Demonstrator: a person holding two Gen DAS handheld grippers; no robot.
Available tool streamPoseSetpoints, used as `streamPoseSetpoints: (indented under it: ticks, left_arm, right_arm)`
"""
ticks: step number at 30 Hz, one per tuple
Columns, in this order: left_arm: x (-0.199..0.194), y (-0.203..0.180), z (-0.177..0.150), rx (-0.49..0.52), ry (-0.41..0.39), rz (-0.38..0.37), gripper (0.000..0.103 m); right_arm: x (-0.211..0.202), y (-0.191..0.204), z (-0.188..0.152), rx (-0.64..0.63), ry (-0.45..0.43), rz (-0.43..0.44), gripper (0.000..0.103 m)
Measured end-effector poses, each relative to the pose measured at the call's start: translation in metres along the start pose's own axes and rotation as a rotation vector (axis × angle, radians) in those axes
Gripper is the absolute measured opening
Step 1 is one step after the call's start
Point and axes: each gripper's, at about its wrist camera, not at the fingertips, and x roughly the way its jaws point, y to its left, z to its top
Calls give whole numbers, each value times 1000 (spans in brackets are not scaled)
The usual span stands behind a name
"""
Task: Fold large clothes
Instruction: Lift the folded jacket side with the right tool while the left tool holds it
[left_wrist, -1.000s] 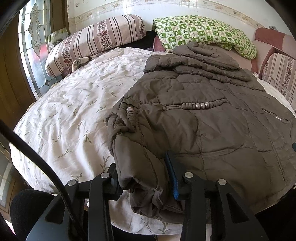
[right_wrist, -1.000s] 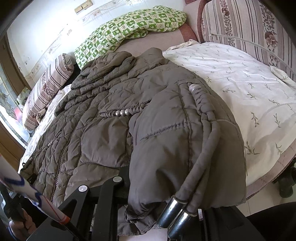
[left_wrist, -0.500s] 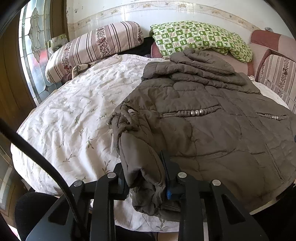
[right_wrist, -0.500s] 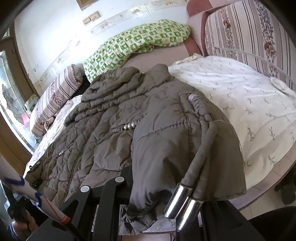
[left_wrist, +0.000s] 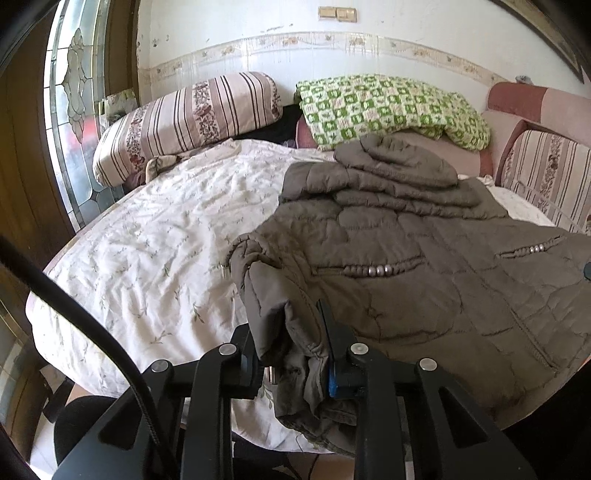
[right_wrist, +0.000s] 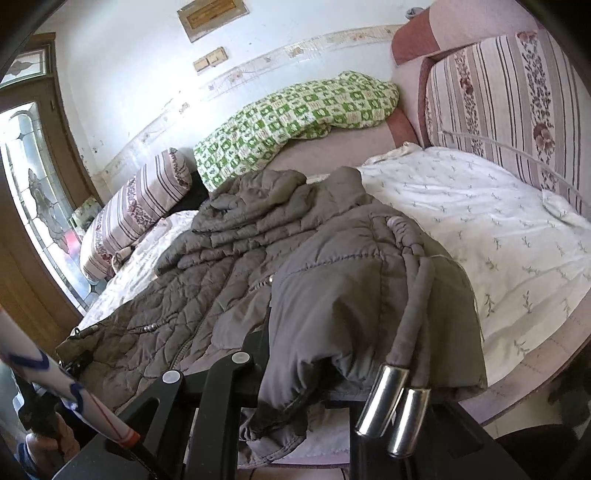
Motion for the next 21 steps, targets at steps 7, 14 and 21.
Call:
streamPoseSetpoints:
  ticks: [7, 14, 21]
  left_arm:
    - [-8, 6, 10, -17, -19, -14, 24]
    - [-15, 9, 24, -25, -43, -31, 24]
    - [-18, 10, 57, -27, -89, -47, 24]
  right_arm:
    - [-9, -3, 13, -6, -18, 22, 17]
    - [-16, -3, 31, -17, -49, 47, 17]
    - [-16, 5, 64, -49, -96, 82, 17]
